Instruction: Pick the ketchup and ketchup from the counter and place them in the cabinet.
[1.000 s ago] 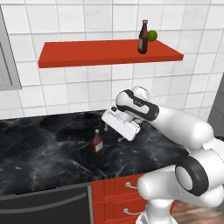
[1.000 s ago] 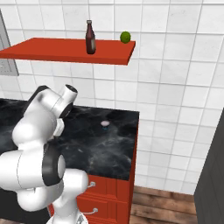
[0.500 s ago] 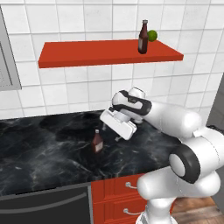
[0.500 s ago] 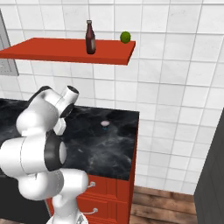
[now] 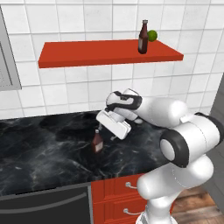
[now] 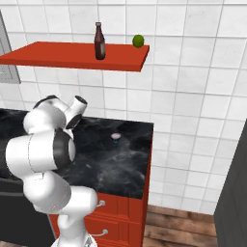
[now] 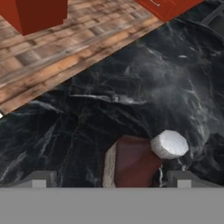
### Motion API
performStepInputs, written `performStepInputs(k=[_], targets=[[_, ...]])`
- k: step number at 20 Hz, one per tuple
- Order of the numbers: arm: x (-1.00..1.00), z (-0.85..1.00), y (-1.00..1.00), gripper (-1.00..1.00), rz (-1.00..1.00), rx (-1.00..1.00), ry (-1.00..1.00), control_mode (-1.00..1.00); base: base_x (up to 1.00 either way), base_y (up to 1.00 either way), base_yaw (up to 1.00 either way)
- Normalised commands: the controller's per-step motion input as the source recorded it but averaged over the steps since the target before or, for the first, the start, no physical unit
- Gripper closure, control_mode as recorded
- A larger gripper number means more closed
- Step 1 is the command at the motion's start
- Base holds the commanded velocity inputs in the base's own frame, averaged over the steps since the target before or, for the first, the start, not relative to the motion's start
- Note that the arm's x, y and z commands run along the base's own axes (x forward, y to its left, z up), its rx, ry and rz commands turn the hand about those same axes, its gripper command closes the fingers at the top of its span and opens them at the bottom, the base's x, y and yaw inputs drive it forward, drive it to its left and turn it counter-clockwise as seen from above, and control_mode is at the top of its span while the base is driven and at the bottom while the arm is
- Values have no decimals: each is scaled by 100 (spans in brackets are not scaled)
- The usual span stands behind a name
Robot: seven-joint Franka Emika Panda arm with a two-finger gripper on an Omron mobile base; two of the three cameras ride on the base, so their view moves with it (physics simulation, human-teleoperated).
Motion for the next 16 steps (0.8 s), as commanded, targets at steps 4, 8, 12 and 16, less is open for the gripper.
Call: performStepInputs(k=[4,8,12,16], targets=[[27,-20,1,-100,0,0,0,-100,0,0,0],[28,-19,0,-100,0,0,0,-100,0,0,0],[28,-16,1,-100,0,0,0,-100,0,0,0],[7,-19,26,-100,1,0,0,-100,0,0,0]])
